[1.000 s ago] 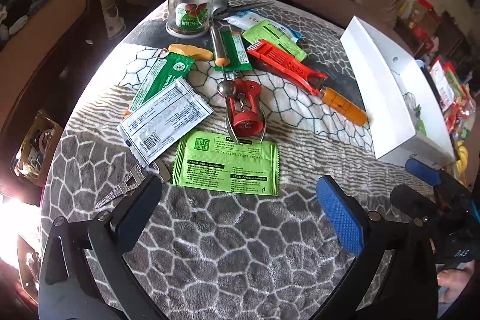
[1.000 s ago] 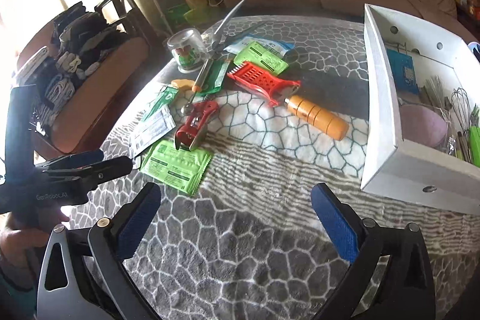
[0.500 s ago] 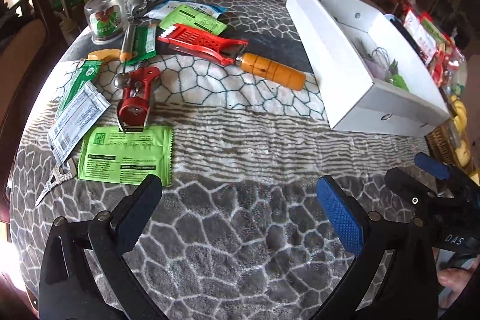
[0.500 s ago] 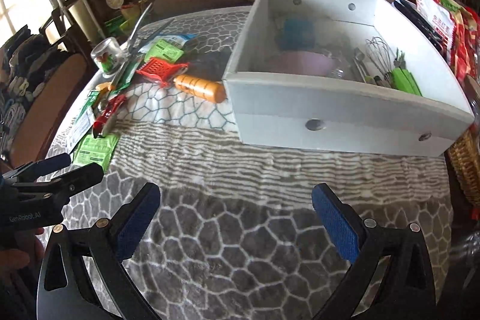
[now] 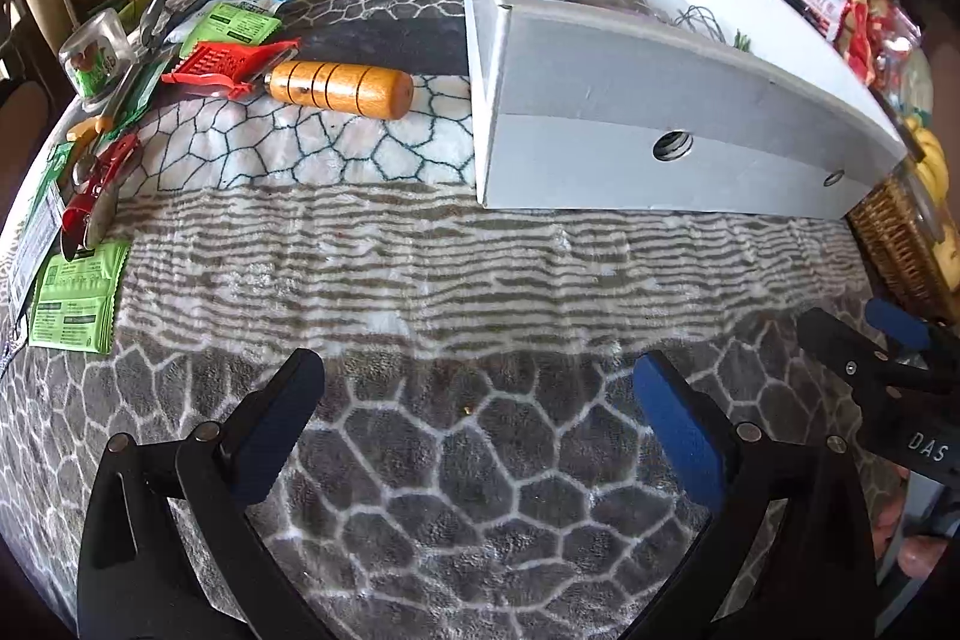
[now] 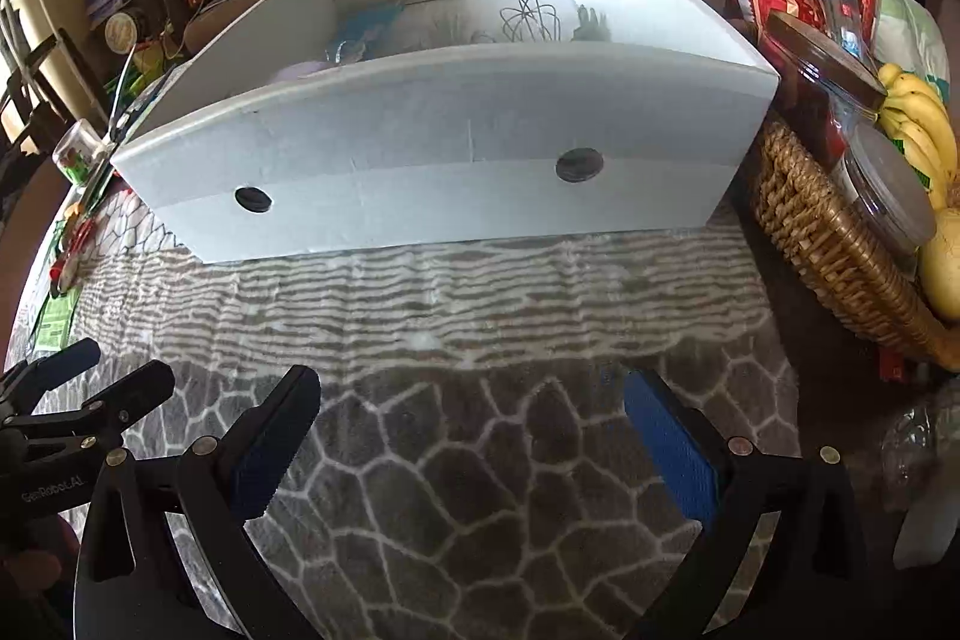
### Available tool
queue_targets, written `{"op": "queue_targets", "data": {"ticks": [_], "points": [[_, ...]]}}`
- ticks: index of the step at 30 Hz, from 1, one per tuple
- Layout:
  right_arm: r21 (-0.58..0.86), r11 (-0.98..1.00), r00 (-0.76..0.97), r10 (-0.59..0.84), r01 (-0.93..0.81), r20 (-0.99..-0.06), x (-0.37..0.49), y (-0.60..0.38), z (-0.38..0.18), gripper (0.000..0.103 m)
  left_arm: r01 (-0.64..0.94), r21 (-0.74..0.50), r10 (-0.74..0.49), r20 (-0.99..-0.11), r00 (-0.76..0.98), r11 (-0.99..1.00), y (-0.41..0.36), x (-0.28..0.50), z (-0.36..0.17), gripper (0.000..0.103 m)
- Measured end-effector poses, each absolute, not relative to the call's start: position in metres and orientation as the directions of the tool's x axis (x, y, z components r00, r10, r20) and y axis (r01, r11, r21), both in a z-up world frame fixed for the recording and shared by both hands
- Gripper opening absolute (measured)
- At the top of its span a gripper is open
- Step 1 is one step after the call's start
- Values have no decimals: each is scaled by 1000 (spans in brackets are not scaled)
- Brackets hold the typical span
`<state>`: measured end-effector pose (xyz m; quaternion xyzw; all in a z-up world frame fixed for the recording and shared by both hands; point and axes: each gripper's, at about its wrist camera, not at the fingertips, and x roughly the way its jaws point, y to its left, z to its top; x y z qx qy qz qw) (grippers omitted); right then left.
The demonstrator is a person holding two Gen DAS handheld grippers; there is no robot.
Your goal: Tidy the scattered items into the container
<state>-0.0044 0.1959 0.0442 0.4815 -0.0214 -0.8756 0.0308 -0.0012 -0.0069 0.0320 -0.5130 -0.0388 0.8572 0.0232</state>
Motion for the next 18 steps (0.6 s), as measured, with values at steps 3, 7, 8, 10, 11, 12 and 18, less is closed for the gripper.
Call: {"op": "queue_targets", "data": {"ticks": [3, 7, 8, 10, 11, 12, 18], "points": [[61, -998, -528, -69, 33, -847, -2, 201, 34, 103, 11, -82, 67, -877, -476, -997, 2, 0, 27, 103], [57, -998, -526, -63, 27, -848, 3, 206, 23, 103, 51, -77, 44, -878, -477, -996, 8, 5, 18, 103], [53, -998, -527, -59, 27, -848, 5, 206, 21, 103, 59, -78, 41, -879, -476, -995, 9, 7, 16, 103], [57, -998, -522, -61, 23, -851, 9, 208, 18, 103, 60, -74, 37, -882, -470, -995, 11, 12, 11, 103], [54, -998, -529, -60, 27, -847, 11, 208, 18, 103, 55, -63, 30, -883, -468, -997, 13, 13, 9, 103], [46, -998, -533, -57, 35, -844, 12, 208, 19, 103, 46, -47, 19, -881, -472, -998, 15, 14, 8, 103], [15, -1000, -554, -27, 26, -832, 15, 208, 16, 103, 77, -8, -31, -870, -492, -997, 18, 16, 5, 103]]}}
